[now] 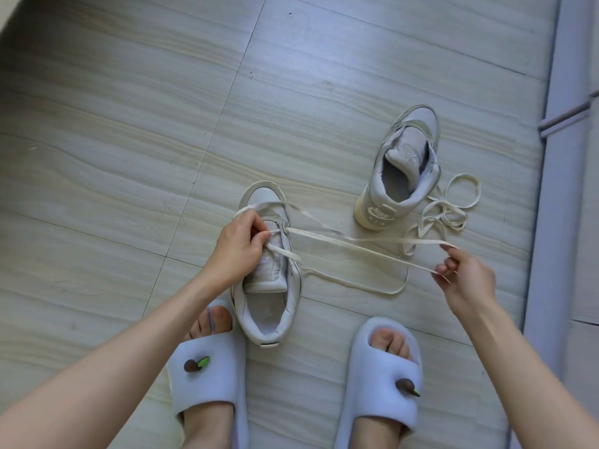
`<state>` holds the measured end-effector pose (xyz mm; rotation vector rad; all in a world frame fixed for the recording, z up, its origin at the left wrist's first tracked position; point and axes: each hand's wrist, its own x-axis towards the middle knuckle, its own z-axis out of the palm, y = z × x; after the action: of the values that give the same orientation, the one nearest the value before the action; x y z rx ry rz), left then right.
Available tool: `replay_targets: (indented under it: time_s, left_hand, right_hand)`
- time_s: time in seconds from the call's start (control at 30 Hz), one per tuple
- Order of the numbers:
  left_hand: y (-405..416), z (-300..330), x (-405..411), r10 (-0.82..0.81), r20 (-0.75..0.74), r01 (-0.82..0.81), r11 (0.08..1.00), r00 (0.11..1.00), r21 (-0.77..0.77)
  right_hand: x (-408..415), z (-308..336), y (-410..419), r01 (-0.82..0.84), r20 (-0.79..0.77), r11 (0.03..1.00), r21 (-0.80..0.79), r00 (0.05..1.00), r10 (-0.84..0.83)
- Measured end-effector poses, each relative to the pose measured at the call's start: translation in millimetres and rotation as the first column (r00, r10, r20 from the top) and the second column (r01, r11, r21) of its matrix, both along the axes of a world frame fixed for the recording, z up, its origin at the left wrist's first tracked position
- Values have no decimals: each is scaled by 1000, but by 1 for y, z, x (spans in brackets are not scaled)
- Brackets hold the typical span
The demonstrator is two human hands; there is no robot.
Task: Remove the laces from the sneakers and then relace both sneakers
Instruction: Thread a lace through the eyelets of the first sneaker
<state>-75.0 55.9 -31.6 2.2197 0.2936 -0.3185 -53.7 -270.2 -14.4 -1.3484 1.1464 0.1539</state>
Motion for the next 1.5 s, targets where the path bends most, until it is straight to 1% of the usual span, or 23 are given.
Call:
replay_targets:
  time_s: [0.13,0.23,0.33,0.43,0.5,0.57,0.63,0.67,0.7,0.77,0.8,0.83,0.87,0.97,1.1,1.17,1.2,1.27,1.33,1.4,1.43,1.47,1.5]
  left_hand:
    - [1,0,-1,56,-14,-56,998,998,-4]
    - [3,2,-3,79,-17,-79,996,997,-30]
    - [6,6,-3,89,-31,-91,993,996,-76]
    - [10,13,-5,108,-61,-118,968,992,-223]
    - [10,16,-7,125,-73,-143,935,989,-326]
    - [8,18,-8,154,-88,-176,906,984,-384]
    - [4,18,-8,185,-106,-213,888,977,-408]
    - [4,18,-8,201,-116,-231,877,973,-421]
    - [4,18,-7,214,-130,-250,864,968,-438]
    - [7,17,-6,228,-170,-281,841,959,-462]
    - [8,17,-6,225,-188,-288,838,956,-463]
    - [8,16,-7,220,-202,-291,839,954,-460]
    - [7,16,-7,219,-210,-294,838,953,-460]
    - [3,15,-6,224,-211,-300,827,952,-476]
    - [2,18,-7,173,-194,-249,828,966,-503]
    - [6,22,-5,178,-184,-251,797,967,-549]
    - [12,24,-4,219,-193,-292,732,957,-616]
    - [29,30,0,324,-238,-382,518,916,-766]
    - [51,33,2,419,-285,-448,367,862,-815]
    - [68,31,2,539,-345,-557,297,768,-776]
    - [76,28,0,598,-336,-611,344,728,-713]
    - [82,24,-1,631,-271,-642,484,727,-595]
    - [86,20,-4,597,-171,-610,688,784,-393]
  right_hand:
    - [3,-2,-21,276,-9,928,252,959,-283]
    - [2,-6,-26,319,11,871,373,937,-349]
    - [-1,-12,-22,213,20,913,348,972,-234]
    - [-2,-15,-11,98,14,954,284,994,-106]
    - [-5,-16,1,-58,3,986,159,998,58]
    - [-8,-14,19,-289,24,956,-45,957,290]
    - [-12,-8,39,-508,74,820,-264,837,542]
    - [-15,-5,48,-600,103,709,-372,732,673]
    - [-19,-1,57,-679,91,556,-480,592,801]
    - [-24,0,74,-710,-51,182,-680,294,954]
    - [-25,-2,82,-704,-123,42,-709,182,976]
    - [-24,-1,90,-717,-180,-35,-696,127,975]
    - [-22,1,100,-747,-203,-50,-663,115,972]
    - [-18,8,128,-812,-117,52,-581,147,982]
    - [-22,4,164,-878,-207,-50,-476,57,977]
    - [-19,-2,169,-909,-201,33,-416,127,971]
    - [-16,-4,167,-918,-199,91,-387,179,964]
    - [-12,-8,158,-926,-201,165,-341,243,949]
    - [-12,-11,151,-926,-211,142,-350,226,951]
    - [-14,-12,149,-918,-214,132,-373,224,951]
    - [-16,-13,149,-911,-199,151,-385,241,950]
    - [-18,-13,149,-902,-185,173,-396,263,947]
    - [-18,-14,148,-895,-177,191,-404,281,943]
